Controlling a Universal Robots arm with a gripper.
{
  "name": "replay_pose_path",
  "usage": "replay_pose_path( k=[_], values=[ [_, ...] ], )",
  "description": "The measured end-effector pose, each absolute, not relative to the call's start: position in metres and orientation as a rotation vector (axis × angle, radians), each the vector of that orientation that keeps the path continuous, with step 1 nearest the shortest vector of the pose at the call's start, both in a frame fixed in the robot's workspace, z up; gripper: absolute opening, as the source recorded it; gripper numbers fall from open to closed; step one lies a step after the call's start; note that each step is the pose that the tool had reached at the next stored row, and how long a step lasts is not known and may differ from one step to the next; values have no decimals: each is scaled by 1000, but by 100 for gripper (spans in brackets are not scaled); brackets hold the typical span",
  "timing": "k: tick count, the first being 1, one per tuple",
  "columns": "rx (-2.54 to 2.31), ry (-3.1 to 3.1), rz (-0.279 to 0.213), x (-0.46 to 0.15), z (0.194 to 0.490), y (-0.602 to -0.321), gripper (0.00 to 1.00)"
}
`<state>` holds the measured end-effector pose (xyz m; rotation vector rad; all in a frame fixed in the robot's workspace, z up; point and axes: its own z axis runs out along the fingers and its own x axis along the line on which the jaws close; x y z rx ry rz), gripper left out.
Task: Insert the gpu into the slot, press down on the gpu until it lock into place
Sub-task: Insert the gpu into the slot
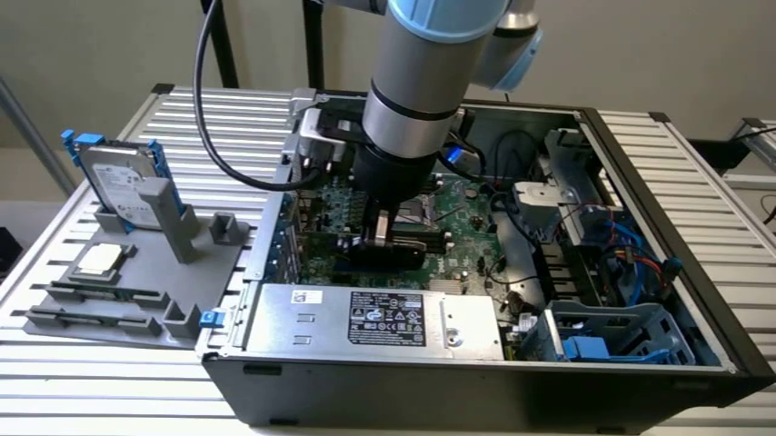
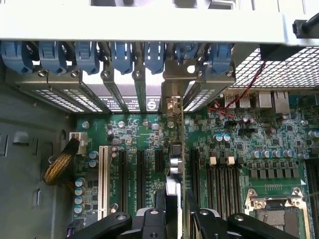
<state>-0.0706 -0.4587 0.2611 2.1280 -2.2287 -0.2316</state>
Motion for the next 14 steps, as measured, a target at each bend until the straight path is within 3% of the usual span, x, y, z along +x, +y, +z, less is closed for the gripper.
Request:
replay_pose_path(
  k=[14],
  values=[
    [2121, -2223, -242, -71, 259, -457, 26]
  ],
)
